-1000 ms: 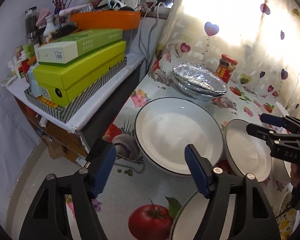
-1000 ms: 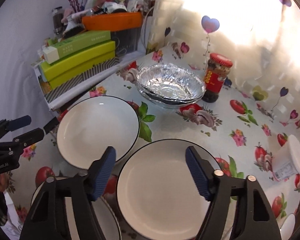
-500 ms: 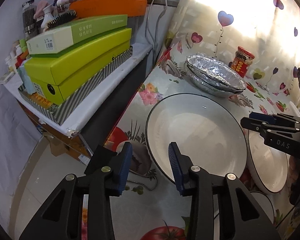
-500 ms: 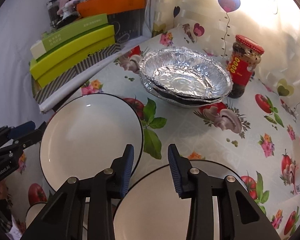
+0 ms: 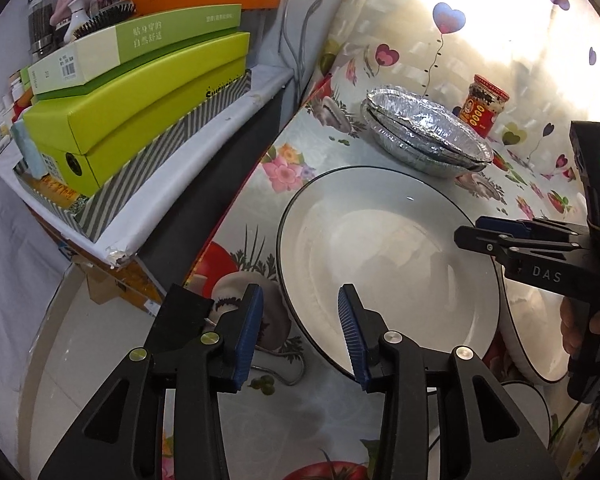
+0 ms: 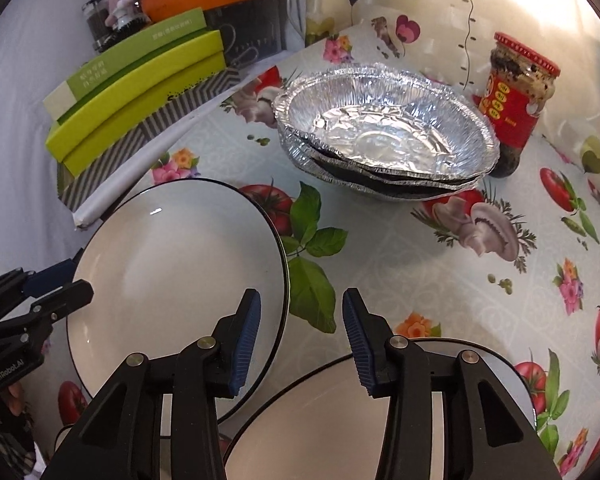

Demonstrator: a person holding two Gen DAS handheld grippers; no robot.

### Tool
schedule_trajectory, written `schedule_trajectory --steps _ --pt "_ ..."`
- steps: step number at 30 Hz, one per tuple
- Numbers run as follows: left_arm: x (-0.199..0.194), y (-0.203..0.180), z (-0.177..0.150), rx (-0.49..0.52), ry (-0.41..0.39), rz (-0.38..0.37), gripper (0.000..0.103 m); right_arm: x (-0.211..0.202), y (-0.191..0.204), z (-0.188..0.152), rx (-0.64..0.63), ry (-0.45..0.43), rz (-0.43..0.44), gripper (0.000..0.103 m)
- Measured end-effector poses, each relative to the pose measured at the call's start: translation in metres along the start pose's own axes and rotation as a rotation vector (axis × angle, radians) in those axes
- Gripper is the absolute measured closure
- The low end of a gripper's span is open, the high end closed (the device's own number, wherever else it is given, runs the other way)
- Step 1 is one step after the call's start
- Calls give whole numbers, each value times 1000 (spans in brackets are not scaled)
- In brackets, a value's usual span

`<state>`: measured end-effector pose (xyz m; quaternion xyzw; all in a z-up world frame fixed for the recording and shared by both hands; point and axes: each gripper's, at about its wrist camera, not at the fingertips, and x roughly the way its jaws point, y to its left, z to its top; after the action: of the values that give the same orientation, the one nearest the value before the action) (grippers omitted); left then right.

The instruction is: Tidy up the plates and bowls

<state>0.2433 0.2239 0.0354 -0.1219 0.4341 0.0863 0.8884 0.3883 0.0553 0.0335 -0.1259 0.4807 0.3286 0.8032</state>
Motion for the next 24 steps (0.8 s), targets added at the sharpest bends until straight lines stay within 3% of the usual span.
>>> schedule_trajectory --steps 7,15,21,24 --pt "5 -1 1 -8 8 -21 55 3 2 1 -5 8 15 62" --pt "8 -1 0 -13 16 -37 52 3 6 2 -17 4 14 88" --pt "10 1 -1 -32 13 -25 52 5 8 2 -2 9 16 90" --pt "10 0 -1 -29 11 -20 63 5 7 2 9 12 22 91"
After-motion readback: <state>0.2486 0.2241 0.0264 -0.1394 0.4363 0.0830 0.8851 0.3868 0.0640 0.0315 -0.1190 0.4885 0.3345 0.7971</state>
